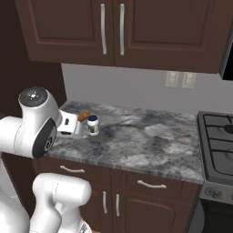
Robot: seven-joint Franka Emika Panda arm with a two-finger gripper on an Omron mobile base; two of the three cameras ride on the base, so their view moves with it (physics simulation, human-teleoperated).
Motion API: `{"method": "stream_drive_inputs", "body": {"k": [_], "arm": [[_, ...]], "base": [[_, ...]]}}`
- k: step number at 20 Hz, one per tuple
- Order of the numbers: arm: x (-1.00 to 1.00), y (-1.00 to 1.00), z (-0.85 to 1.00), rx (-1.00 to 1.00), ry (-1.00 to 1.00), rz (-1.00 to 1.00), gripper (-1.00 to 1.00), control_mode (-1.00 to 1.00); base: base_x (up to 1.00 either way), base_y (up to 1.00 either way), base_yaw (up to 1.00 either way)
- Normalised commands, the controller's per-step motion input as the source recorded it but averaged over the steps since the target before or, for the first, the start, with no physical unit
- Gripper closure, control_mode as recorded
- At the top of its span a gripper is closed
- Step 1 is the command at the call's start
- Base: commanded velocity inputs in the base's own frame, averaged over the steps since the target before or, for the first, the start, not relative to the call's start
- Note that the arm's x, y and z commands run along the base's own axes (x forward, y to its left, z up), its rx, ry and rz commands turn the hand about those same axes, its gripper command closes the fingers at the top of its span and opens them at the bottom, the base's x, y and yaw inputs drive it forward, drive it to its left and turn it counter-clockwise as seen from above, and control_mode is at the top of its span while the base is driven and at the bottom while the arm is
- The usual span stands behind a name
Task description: Pick the ketchup and mayonnaise from the counter and place them in the cabinet.
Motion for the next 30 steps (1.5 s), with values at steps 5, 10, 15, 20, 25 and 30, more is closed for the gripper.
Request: {"method": "stream_drive_inputs", "body": {"k": [5,10,15,20,25,30], "arm": [[0.09,0.23,-0.38,0.0,0.01,0.0,-1.0,-1.0],[0.03,0.16,-0.27,-0.01,0.0,-0.01,-1.0,-1.0],[0.22,0.01,-0.03,-0.02,0.0,0.0,-1.0,-1.0],[0.36,0.0,0.0,0.0,0.0,-0.01,-1.0,-1.0],[0.46,0.0,-0.02,-0.01,0.0,0.0,-1.0,-1.0],[0.4,0.0,-0.14,0.0,0.0,0.0,-1.0,-1.0]], "base": [[0.0,0.0,0.0],[0.0,0.0,0.0],[0.0,0.0,0.0],[0.0,0.0,0.0],[0.0,0.0,0.0],[0.0,0.0,0.0]]}}
